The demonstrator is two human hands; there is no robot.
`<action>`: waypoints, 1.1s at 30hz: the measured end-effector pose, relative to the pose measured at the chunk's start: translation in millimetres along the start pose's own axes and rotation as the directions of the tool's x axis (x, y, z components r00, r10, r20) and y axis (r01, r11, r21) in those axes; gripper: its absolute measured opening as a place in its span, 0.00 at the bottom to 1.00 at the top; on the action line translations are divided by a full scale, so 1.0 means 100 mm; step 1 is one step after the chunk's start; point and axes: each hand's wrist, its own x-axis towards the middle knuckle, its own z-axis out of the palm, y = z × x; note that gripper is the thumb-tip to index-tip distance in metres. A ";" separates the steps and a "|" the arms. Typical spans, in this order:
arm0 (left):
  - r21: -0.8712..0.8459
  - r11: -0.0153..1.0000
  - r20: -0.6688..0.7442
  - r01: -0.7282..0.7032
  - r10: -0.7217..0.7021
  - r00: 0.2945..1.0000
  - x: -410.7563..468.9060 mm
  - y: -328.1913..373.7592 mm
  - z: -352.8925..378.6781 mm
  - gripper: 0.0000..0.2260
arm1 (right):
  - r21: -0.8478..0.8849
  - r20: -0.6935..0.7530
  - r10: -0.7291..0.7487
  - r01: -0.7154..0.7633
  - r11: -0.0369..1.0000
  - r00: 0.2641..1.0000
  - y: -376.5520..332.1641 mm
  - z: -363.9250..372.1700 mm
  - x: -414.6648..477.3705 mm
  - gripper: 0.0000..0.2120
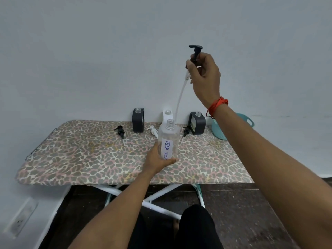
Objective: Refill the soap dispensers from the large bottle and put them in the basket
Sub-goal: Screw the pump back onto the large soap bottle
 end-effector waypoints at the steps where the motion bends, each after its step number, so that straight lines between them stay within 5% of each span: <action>1: -0.002 1.000 0.002 0.003 -0.003 1.000 0.00 0.00 0.00 0.40 | -0.003 0.003 -0.007 0.007 1.000 1.000 -0.01 0.01 -0.01 0.07; 16: 0.035 0.999 -0.009 -0.001 0.002 1.000 0.03 -0.05 0.01 0.41 | -0.035 0.068 -0.016 0.019 0.999 0.998 0.14 0.12 -0.19 0.08; 23: 0.023 1.000 -0.025 -0.002 0.003 1.000 0.05 -0.06 0.01 0.40 | -0.149 0.272 0.130 -0.091 0.985 0.954 0.64 0.18 -0.74 0.10; 33: 0.027 1.000 -0.016 -0.012 0.012 1.000 0.05 -0.05 0.01 0.40 | -0.181 0.318 0.233 -0.183 0.966 0.919 0.99 0.21 -1.12 0.14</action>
